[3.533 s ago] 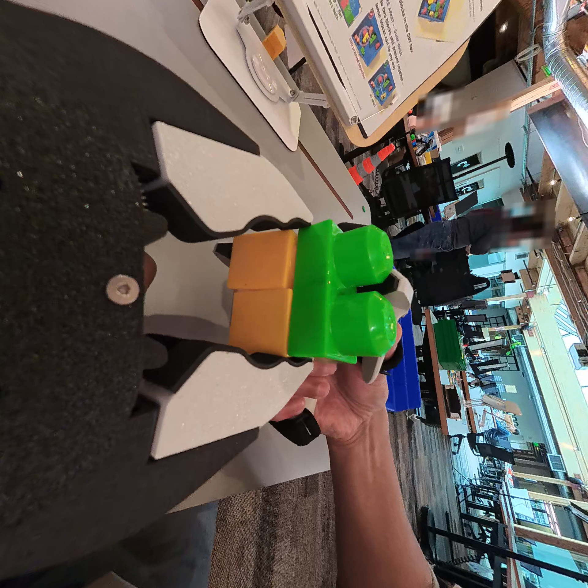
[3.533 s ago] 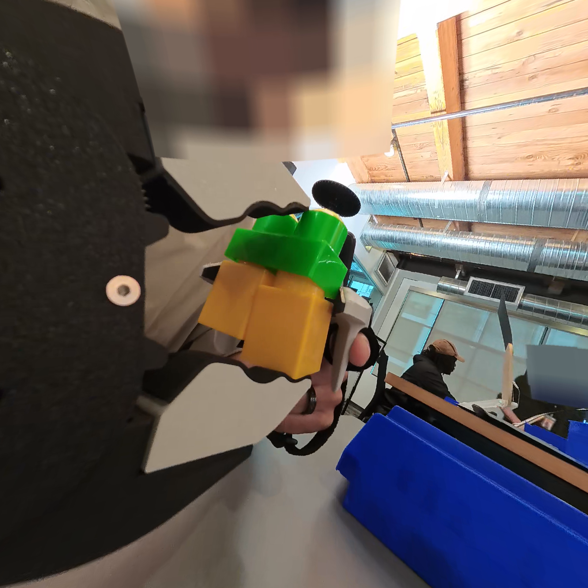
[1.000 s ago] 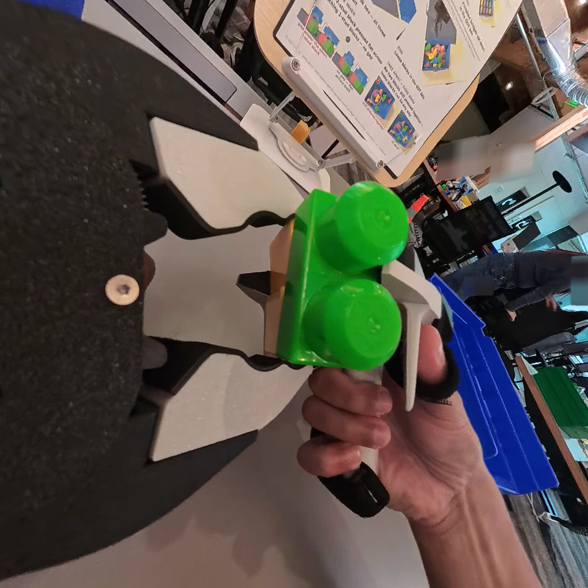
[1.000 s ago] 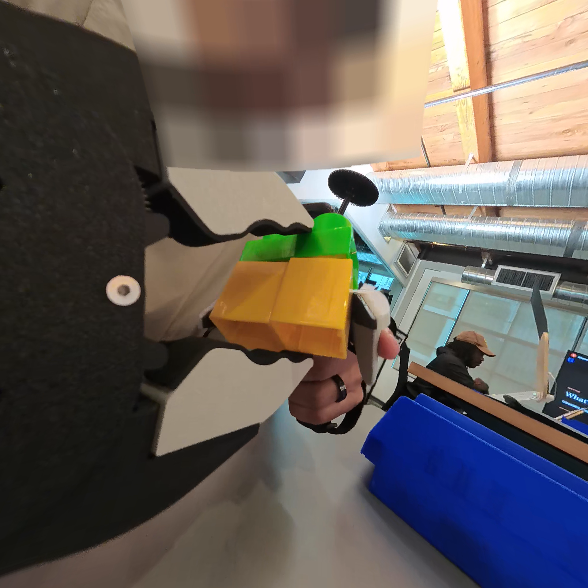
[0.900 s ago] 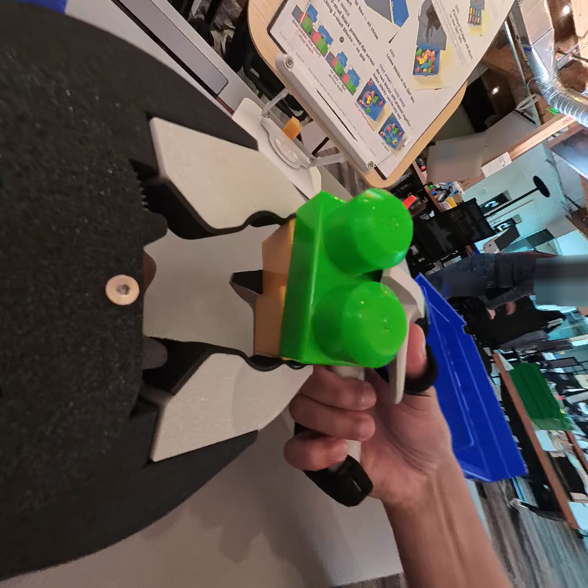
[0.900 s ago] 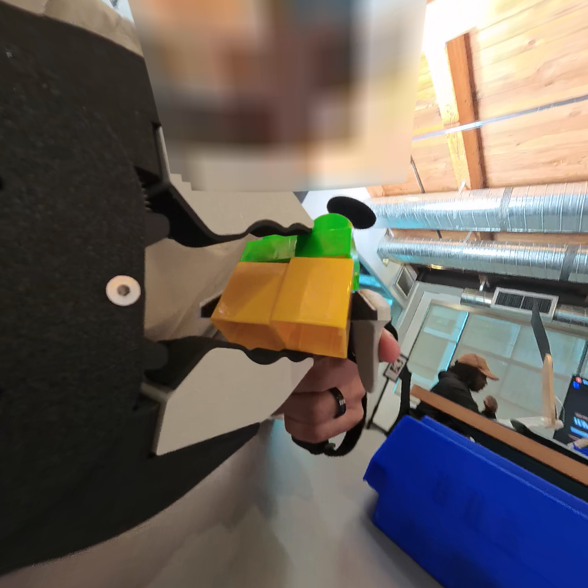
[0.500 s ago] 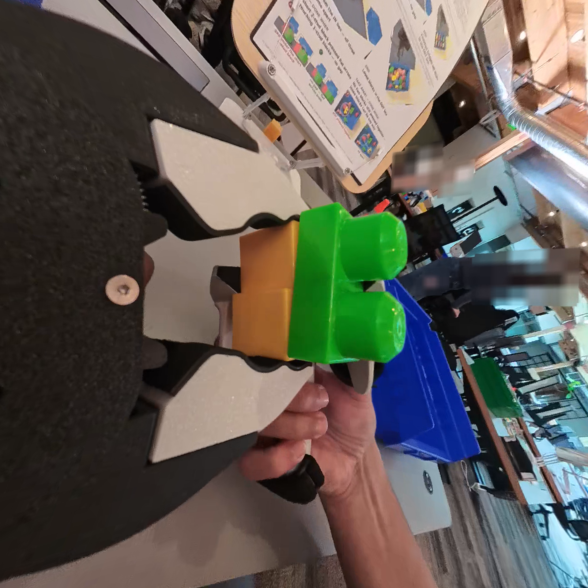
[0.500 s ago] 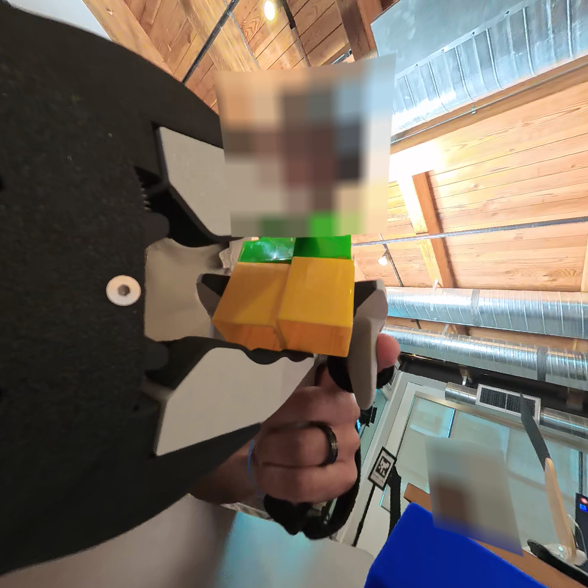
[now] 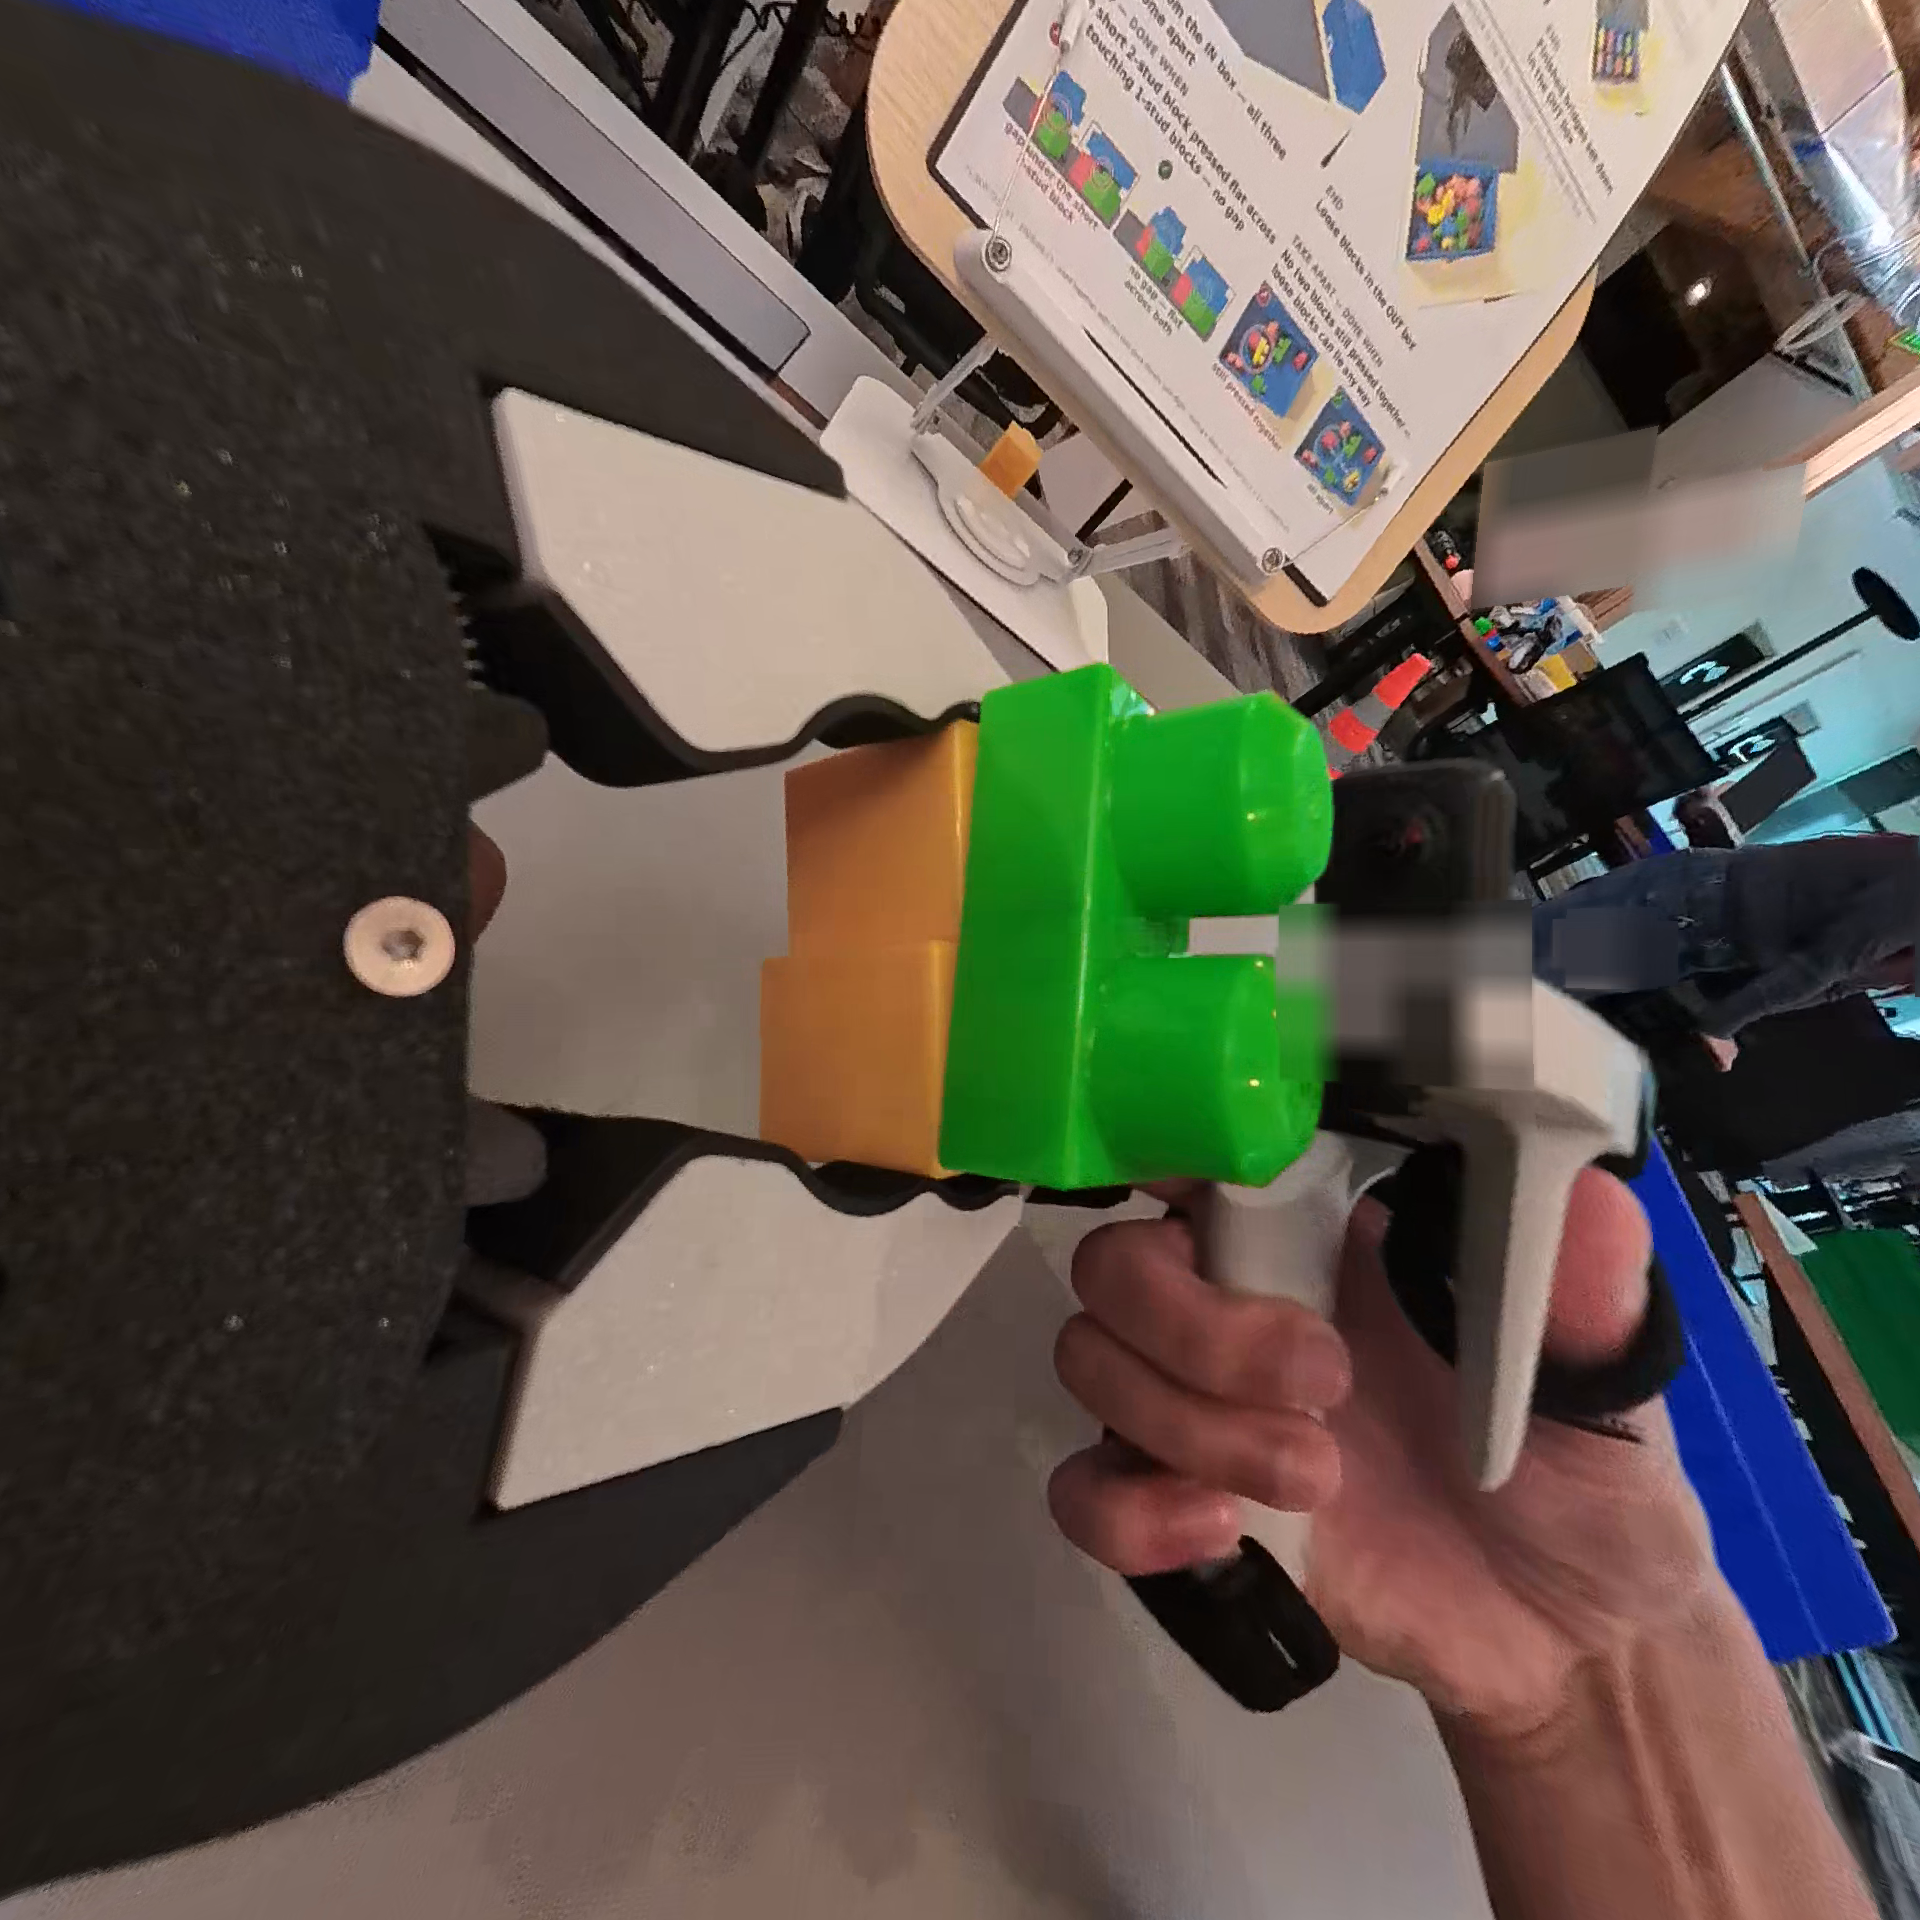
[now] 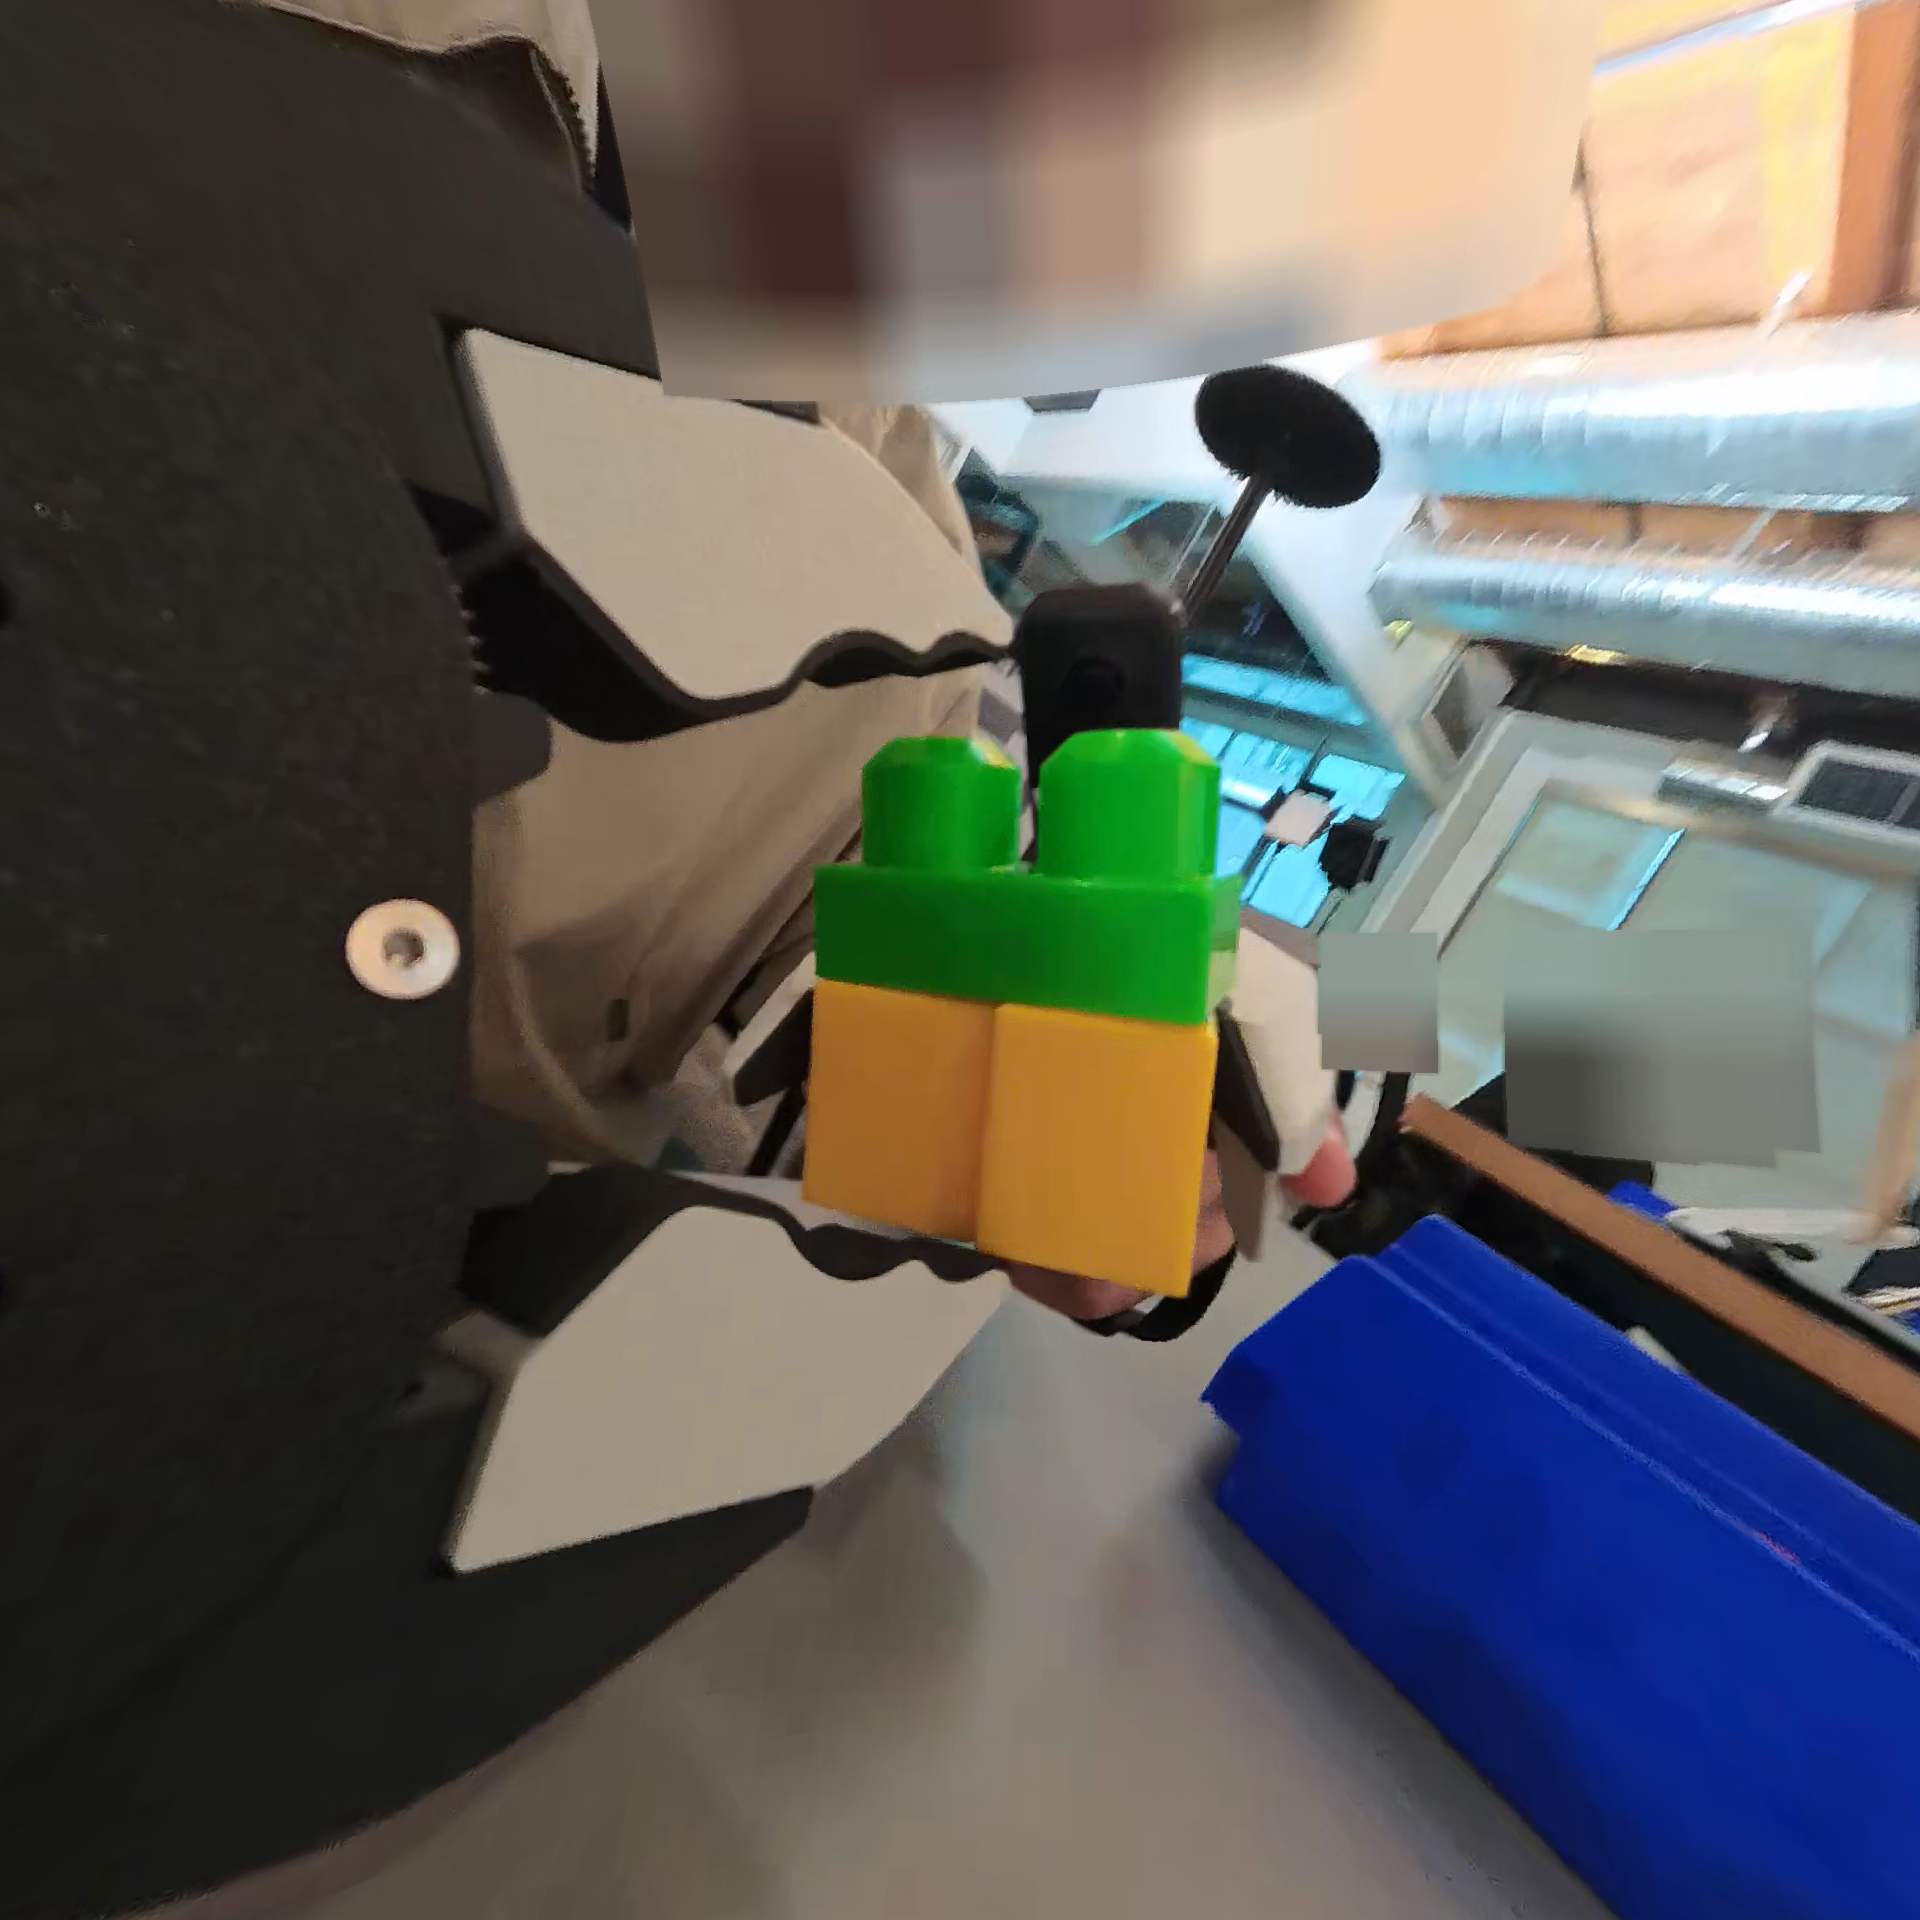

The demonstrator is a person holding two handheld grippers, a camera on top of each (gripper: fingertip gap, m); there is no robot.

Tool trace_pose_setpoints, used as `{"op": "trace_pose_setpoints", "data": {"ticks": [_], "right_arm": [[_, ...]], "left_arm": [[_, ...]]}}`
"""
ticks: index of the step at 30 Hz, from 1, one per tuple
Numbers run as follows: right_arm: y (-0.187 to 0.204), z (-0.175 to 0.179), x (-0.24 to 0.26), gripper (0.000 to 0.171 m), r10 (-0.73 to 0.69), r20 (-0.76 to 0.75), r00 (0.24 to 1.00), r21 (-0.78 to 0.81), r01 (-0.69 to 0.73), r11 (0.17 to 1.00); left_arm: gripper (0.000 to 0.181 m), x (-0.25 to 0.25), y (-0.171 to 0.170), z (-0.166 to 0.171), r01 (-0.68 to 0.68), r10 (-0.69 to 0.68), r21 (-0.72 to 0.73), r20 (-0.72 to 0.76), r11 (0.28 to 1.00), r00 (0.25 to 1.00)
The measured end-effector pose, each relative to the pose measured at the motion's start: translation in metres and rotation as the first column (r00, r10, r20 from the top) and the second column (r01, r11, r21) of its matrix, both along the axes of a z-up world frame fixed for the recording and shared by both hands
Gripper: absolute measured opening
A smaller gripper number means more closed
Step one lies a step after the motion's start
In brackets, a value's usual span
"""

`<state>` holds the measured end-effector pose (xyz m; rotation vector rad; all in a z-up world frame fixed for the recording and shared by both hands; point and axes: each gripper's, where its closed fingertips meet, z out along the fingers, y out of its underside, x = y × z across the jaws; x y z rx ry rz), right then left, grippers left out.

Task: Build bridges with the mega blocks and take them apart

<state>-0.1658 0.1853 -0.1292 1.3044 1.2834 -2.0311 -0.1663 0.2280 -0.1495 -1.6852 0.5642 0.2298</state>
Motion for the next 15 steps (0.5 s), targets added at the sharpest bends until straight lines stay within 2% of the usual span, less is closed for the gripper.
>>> {"op": "trace_pose_setpoints", "data": {"ticks": [3,5,11,15], "right_arm": [[-0.0048,-0.0038,0.0025,0.094,0.054,0.037,0.998,-0.021,-0.053,0.998],[-0.005,0.0,0.0026,0.094,0.069,0.036,0.997,-0.094,-0.066,0.993],[-0.0062,0.0006,0.0052,0.093,0.09,0.015,0.996,-0.158,-0.086,0.984],[-0.0072,0.0,0.0084,0.093,0.104,0.002,0.995,-0.141,-0.102,0.985]], "left_arm": [[0.079,-0.0022,0.0013,0.0035,-0.015,0.015,0.011,0.001,1.0,1.0],[0.078,-0.0016,0.0015,0.0067,-0.012,0.012,0.021,0.019,1.0,1.0],[0.078,0.002,-0.0005,0.0074,0.011,-0.012,0.024,0.031,1.0,0.999],[0.078,0.0049,-0.0011,0.0071,0.013,-0.014,0.039,0.032,0.999,0.999]]}}
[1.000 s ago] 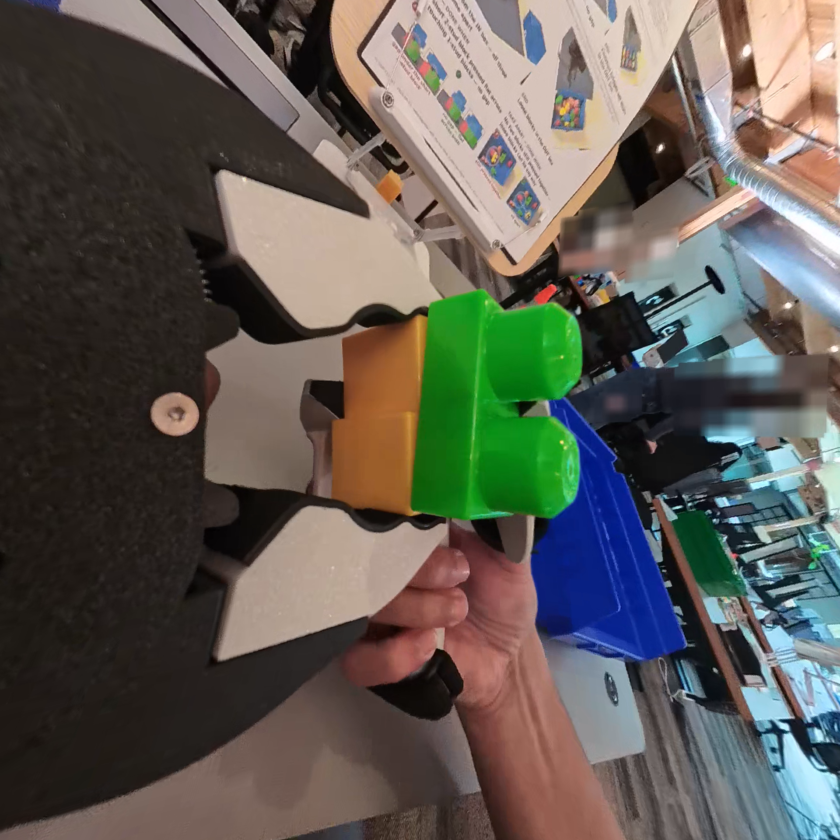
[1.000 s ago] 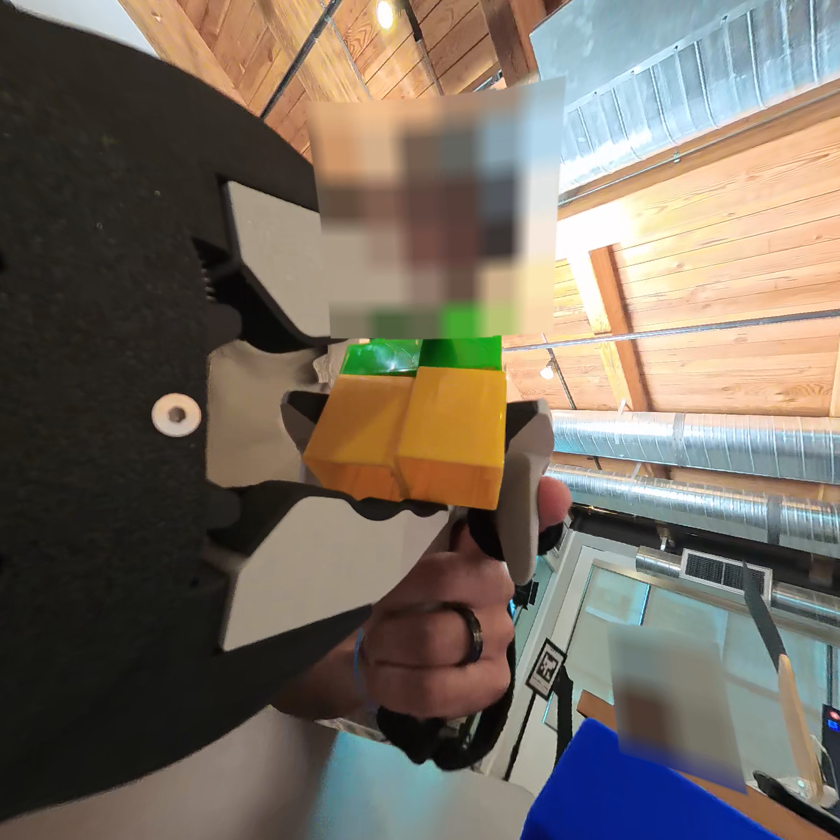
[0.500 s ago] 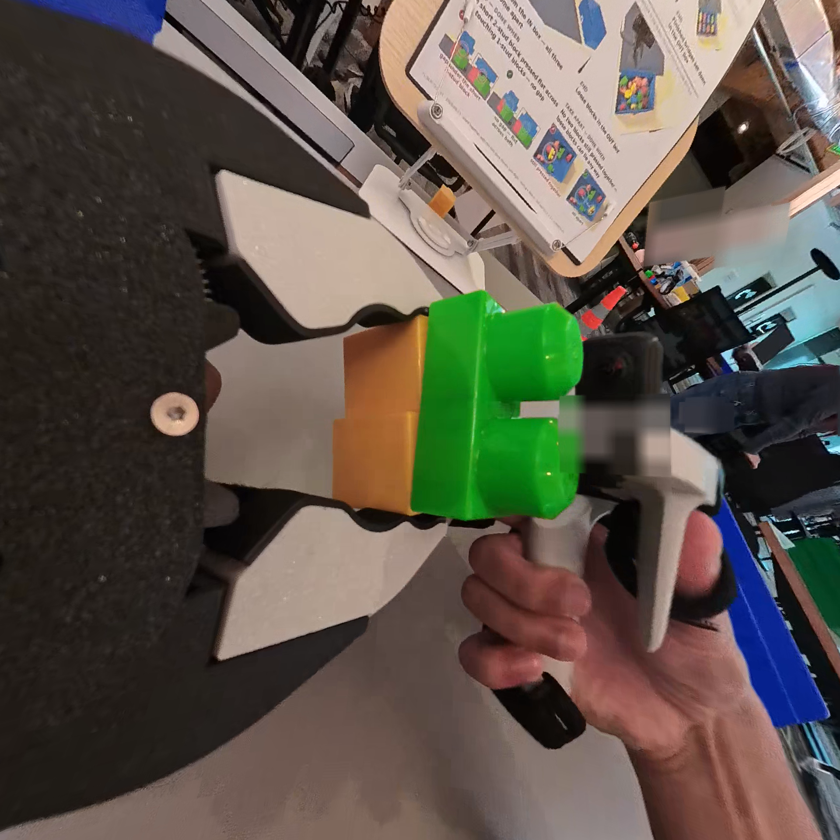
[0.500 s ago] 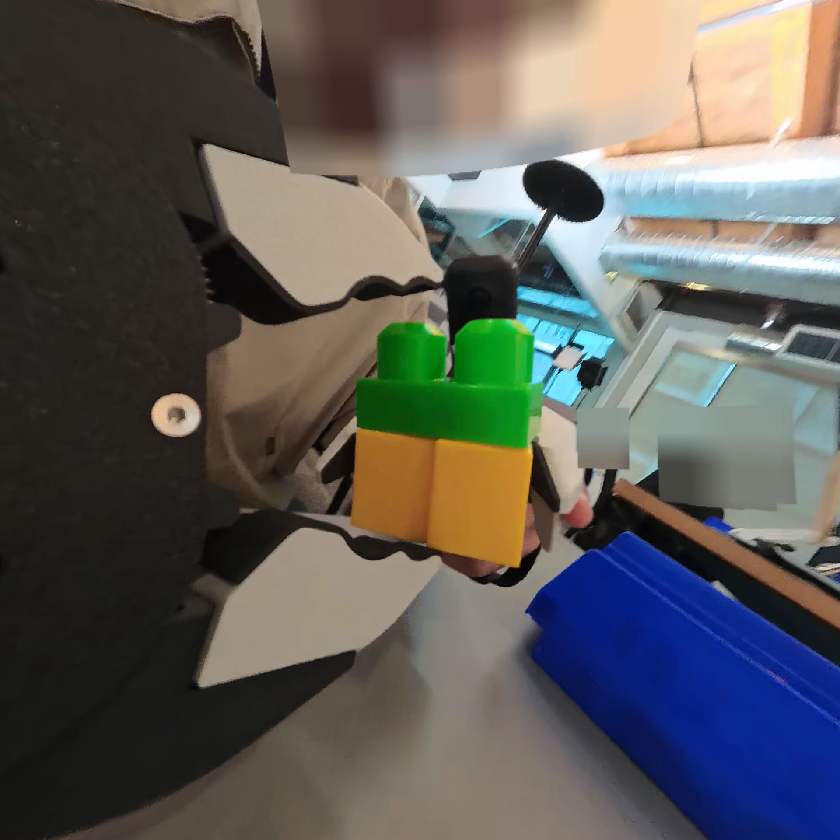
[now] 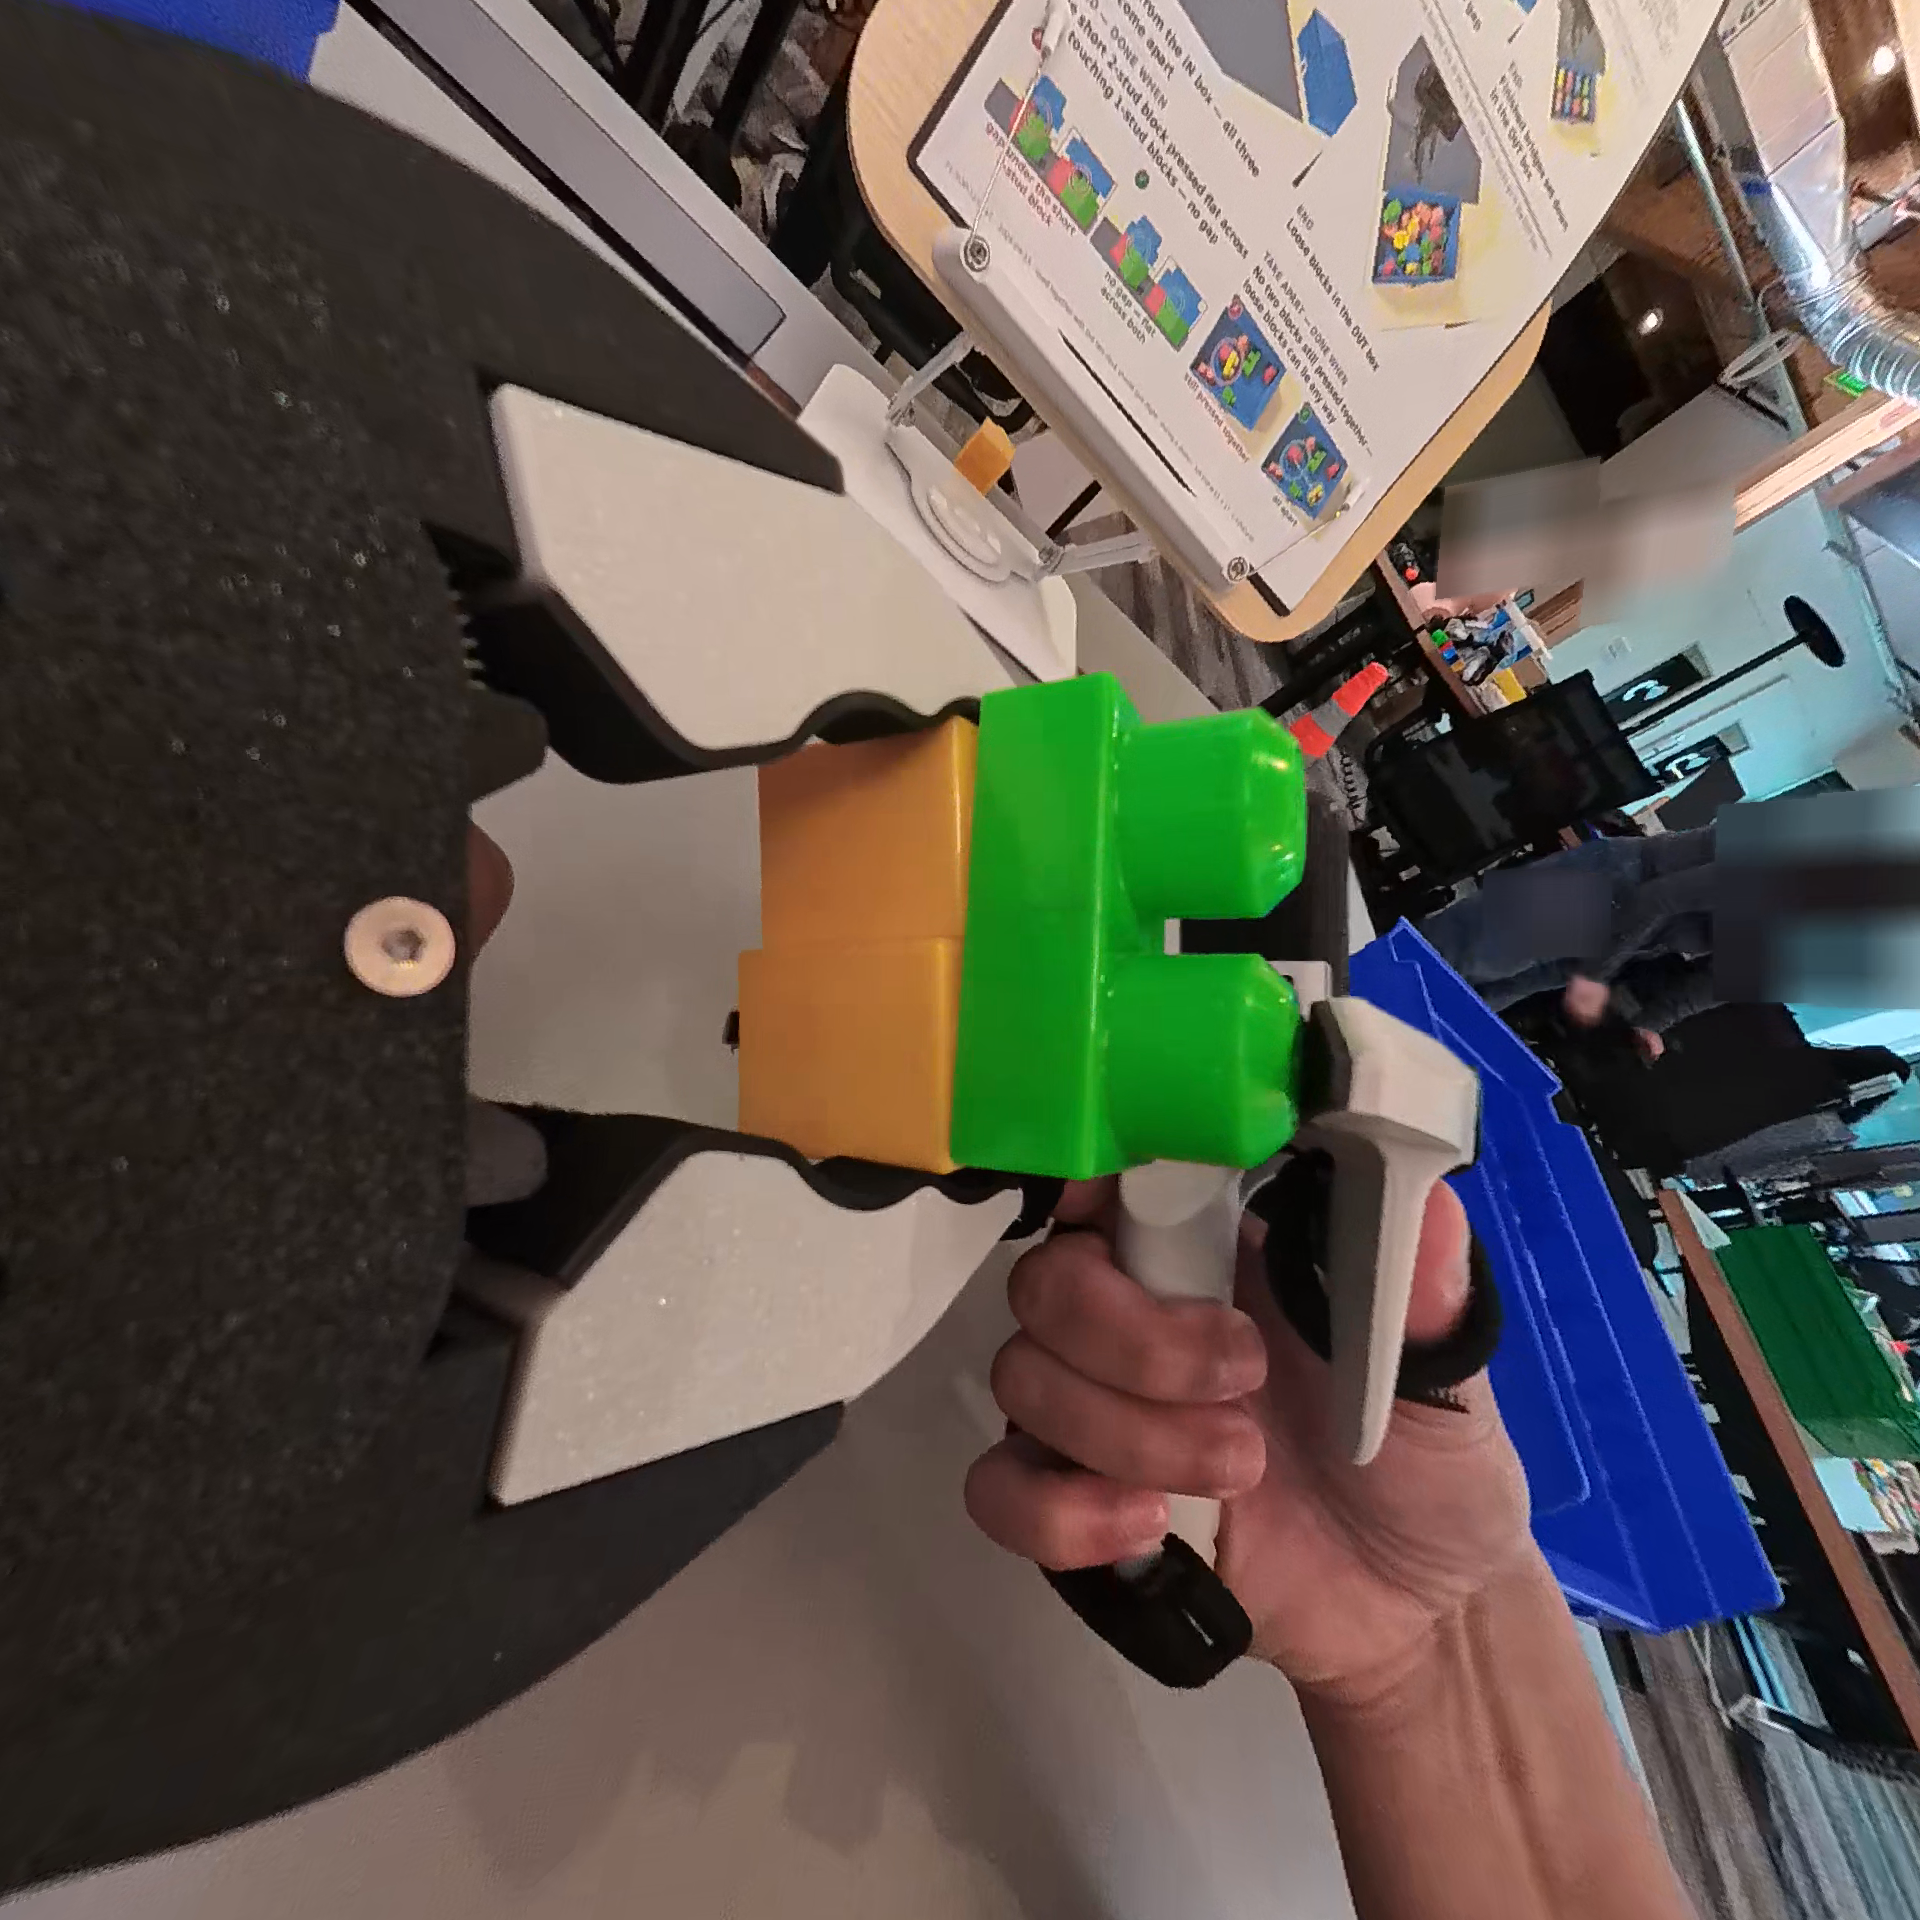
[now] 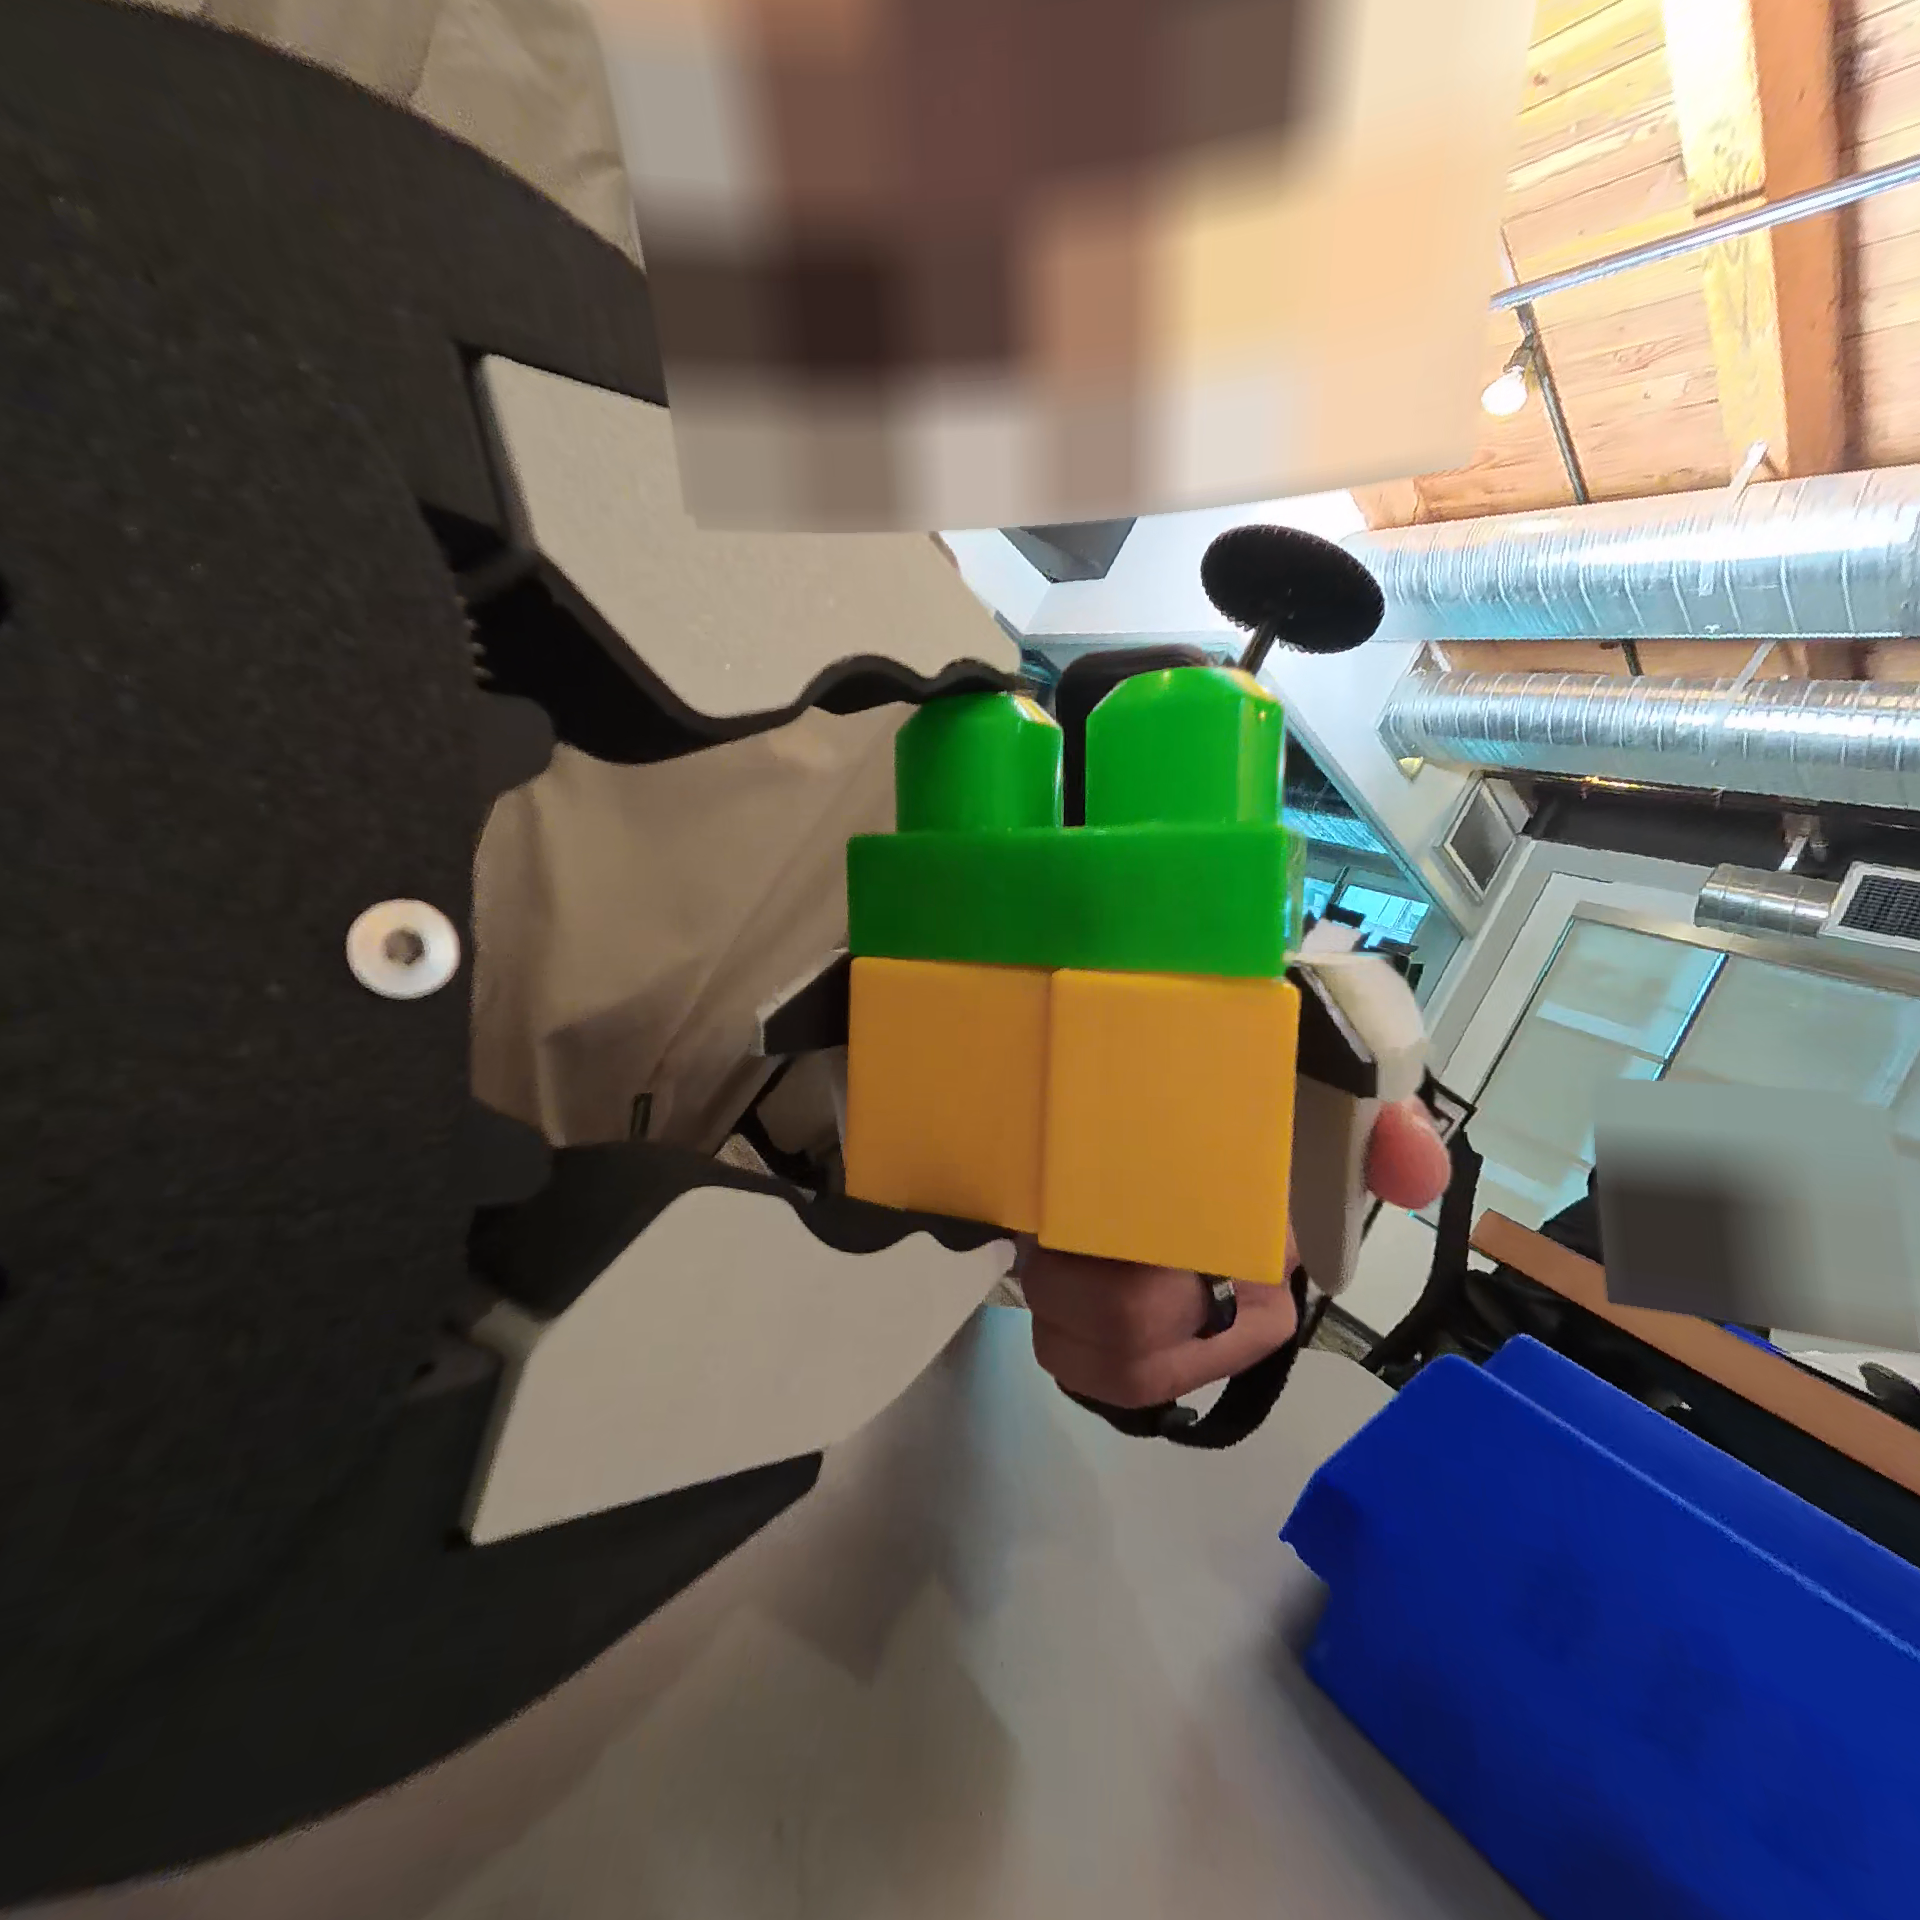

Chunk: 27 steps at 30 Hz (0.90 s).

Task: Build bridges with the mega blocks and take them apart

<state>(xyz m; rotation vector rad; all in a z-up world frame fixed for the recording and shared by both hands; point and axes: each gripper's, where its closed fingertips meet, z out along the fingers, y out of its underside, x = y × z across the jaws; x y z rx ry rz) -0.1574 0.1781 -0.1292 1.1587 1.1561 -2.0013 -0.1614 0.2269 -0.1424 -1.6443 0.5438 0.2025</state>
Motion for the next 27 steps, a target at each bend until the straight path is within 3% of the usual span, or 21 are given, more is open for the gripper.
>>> {"op": "trace_pose_setpoints", "data": {"ticks": [10,13,19,24,25,27], "right_arm": [[0.002,0.004,0.001,0.093,-0.019,-0.047,0.999,-0.041,0.017,0.999],[0.019,0.011,-0.001,0.108,-0.068,-0.053,0.996,-0.124,0.061,0.99],[0.02,0.014,-0.008,0.105,-0.081,-0.07,0.994,-0.117,0.072,0.99],[0.001,0.02,-0.002,0.107,0.004,-0.11,0.994,-0.166,-0.022,0.986],[0.0,0.023,-0.001,0.098,0.011,-0.126,0.992,-0.186,-0.034,0.982],[0.0,0.022,-0.002,0.098,0.003,-0.127,0.992,-0.176,-0.026,0.984]], "left_arm": [[0.078,0.001,-0.001,0.004,0.014,-0.014,0.005,-0.018,1.0,1.0],[0.078,0.005,-0.006,0.009,0.05,-0.05,0.013,-0.009,0.999,0.999],[0.078,0.018,-0.006,0.001,0.096,-0.097,-0.015,-0.052,0.995,0.994],[0.078,0.025,0.001,0.0,0.092,-0.094,-0.021,-0.059,0.996,0.994],[0.078,0.025,0.002,-0.002,0.091,-0.093,-0.034,-0.057,0.995,0.994],[0.077,0.024,0.002,-0.002,0.091,-0.093,-0.034,-0.057,0.995,0.994]]}}
